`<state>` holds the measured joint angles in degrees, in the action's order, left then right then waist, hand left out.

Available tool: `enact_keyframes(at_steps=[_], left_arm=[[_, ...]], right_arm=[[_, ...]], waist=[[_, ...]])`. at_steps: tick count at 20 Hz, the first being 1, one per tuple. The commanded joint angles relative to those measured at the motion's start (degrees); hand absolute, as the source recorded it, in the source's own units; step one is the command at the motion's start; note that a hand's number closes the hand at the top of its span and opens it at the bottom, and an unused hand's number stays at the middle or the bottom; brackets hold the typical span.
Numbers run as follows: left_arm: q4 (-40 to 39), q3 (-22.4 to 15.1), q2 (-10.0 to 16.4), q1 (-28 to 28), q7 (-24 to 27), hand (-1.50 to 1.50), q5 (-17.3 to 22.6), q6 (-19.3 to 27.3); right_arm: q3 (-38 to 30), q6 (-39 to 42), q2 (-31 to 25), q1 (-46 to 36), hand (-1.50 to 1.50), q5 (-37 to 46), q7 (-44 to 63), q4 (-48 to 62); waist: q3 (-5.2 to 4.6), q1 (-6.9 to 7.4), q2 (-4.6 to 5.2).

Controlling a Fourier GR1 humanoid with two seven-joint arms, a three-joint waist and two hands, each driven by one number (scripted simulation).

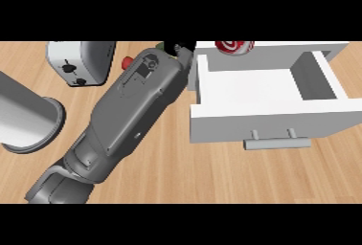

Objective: Pick up the can, place it into the drawer and close the drawer

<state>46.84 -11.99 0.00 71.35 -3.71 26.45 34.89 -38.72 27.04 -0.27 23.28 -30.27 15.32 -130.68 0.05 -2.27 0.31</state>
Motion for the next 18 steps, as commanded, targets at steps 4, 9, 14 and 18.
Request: enact_keyframes(at_steps=[4,9,14,18], left_arm=[[-8.79,-4.08,0.0,6.19,2.89,1.5,7.5,1.57],[-11.5,-9.99,0.0,7.91,5.31,1.5,13.39,4.29],[-15.22,-12.28,0.0,9.82,5.37,1.5,16.64,4.55],[-15.69,-15.87,0.0,10.44,5.31,1.5,20.21,6.79]], right_arm=[[-2.34,1.8,-1.12,0.26,-1.5,-1.9,-1.65,1.96],[-0.36,0.88,-1.41,-1.04,-1.5,-2.35,0.91,-0.84],[0.38,-0.23,-0.71,-2.03,-1.5,-0.84,1.85,-1.5],[0.51,-0.85,-1.4,-2.75,-1.5,-0.89,3.31,-0.34]], waist=[[0.04,-1.24,0.16],[0.09,-2.92,0.51],[0.06,-2.07,0.46],[0.09,-2.56,0.56]])
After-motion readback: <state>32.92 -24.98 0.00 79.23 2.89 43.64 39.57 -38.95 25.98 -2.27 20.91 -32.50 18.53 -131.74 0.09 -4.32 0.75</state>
